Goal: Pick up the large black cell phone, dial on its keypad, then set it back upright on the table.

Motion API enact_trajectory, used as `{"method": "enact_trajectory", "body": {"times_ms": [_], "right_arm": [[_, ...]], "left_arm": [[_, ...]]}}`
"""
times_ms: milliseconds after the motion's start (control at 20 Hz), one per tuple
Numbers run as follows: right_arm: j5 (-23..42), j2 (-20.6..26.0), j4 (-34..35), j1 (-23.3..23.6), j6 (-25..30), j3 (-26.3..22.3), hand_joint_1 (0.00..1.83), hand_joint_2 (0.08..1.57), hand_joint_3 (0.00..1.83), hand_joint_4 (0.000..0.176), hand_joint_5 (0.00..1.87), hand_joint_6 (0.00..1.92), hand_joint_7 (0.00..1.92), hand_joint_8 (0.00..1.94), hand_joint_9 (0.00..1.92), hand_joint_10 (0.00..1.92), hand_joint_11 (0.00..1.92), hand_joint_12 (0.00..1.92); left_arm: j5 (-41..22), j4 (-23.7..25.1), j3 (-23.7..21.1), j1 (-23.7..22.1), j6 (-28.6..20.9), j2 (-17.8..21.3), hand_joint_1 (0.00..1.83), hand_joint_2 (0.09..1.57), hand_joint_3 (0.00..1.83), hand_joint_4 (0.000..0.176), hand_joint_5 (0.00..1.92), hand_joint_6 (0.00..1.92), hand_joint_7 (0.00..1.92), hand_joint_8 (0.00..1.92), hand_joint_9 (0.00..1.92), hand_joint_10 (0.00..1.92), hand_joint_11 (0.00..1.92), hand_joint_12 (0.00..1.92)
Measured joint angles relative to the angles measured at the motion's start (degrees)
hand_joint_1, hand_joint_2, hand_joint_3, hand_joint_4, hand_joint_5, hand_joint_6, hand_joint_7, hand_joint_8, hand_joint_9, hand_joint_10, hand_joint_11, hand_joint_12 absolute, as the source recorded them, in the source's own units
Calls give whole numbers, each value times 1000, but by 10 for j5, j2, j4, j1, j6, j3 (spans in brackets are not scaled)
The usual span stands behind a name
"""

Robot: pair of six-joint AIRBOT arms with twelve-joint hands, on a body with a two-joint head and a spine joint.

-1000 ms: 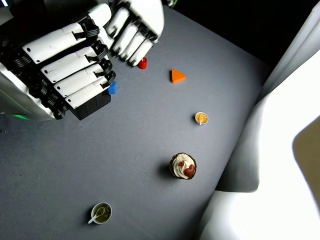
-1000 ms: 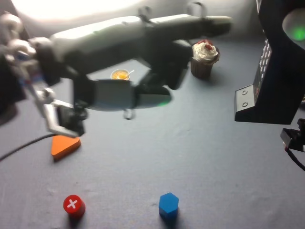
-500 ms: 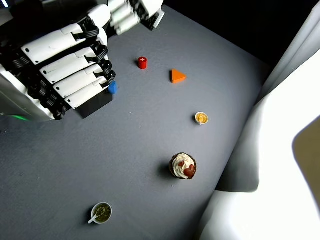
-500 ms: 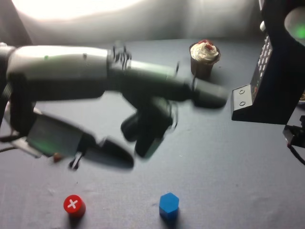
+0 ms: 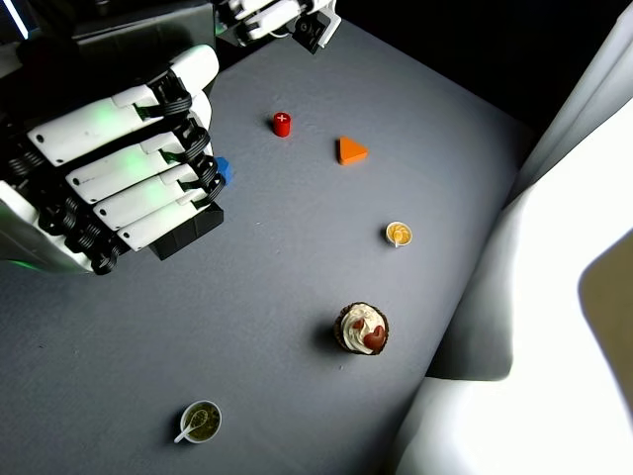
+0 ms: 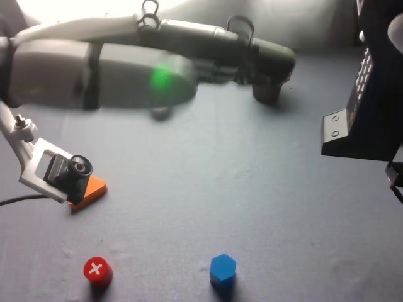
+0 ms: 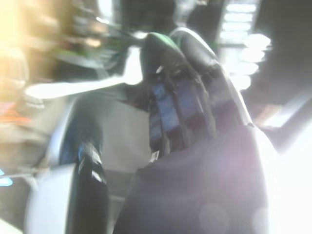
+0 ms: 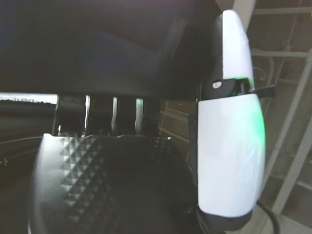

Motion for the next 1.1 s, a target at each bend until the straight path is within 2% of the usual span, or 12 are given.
{"method": "enact_trajectory", "body": {"times_ms": [200, 250, 300, 400, 450, 500, 550, 600, 650, 750, 850, 1100], "right_arm": [[11, -5, 26, -19, 0, 21, 1366, 1145, 0, 0, 958, 928, 826, 1162, 863, 1348, 906, 1181], [15, -7, 26, -25, 0, 29, 1460, 1122, 3, 0, 954, 884, 839, 1087, 846, 1249, 930, 1405], [19, -12, 27, -30, 0, 38, 1479, 1116, 0, 0, 964, 877, 843, 1055, 850, 1213, 937, 1440], [23, -23, 34, -40, 0, 56, 1373, 1135, 0, 0, 965, 941, 842, 1108, 893, 1297, 926, 1155], [28, -30, 42, -47, 0, 66, 1452, 1183, 1, 0, 806, 1087, 707, 1221, 737, 1372, 816, 1505], [30, -36, 46, -50, 0, 75, 1474, 1147, 0, 0, 905, 936, 779, 1152, 792, 1300, 875, 1527], [36, -45, 51, -57, 1, 88, 1389, 1140, 0, 0, 958, 921, 824, 1131, 864, 1320, 884, 1269], [42, -52, 54, -64, 2, 99, 1370, 1145, 1, 0, 958, 926, 813, 1165, 865, 1344, 906, 1201], [48, -57, 54, -70, 5, 108, 1365, 1150, 0, 0, 954, 936, 803, 1175, 864, 1358, 909, 1182], [59, -76, 52, -75, 10, 131, 1363, 1152, 1, 0, 953, 939, 795, 1186, 862, 1361, 901, 1176], [74, -93, 50, -80, 17, 152, 1360, 1159, 0, 0, 949, 947, 780, 1222, 842, 1376, 895, 1184], [86, -122, 64, -88, 18, 177, 1358, 1166, 1, 0, 954, 942, 754, 1231, 822, 1418, 887, 1195]], "left_arm": [[113, 71, -21, 30, -185, 1, 0, 1199, 0, 3, 193, 2, 170, 0, 127, 5, 0, 279], [129, 73, -28, 36, -209, 3, 0, 1192, 0, 5, 170, 0, 155, 0, 121, 3, 0, 274], [139, 72, -33, 37, -215, 7, 0, 1187, 0, 2, 160, 0, 145, 1, 118, 1, 0, 251], [141, 65, -37, 36, -216, 9, 0, 1180, 0, 1, 144, 0, 141, 0, 114, 0, 0, 234], [141, 63, -37, 37, -217, 9, 0, 1175, 0, 1, 132, 0, 138, 0, 111, 0, 0, 232], [141, 64, -37, 39, -217, 10, 0, 1177, 0, 0, 126, 0, 139, 0, 111, 0, 0, 233], [142, 68, -36, 39, -217, 12, 0, 1180, 0, 0, 159, 1, 170, 1, 145, 2, 0, 322], [143, 58, -36, 39, -215, 13, 0, 1183, 0, 0, 162, 0, 183, 3, 155, 3, 0, 320], [144, 36, -37, 39, -207, 15, 0, 1188, 2, 0, 153, 0, 190, 4, 161, 4, 0, 321], [150, -52, -39, 43, -176, 16, 0, 1192, 1, 0, 131, 0, 161, 1, 133, 0, 0, 267], [160, -85, -45, 45, -168, 18, 0, 1204, 6, 0, 138, 4, 159, 1, 126, 0, 0, 263], [170, -86, -64, 72, -158, 31, 28, 1204, 0, 4, 176, 2, 189, 4, 157, 2, 0, 374]]}}
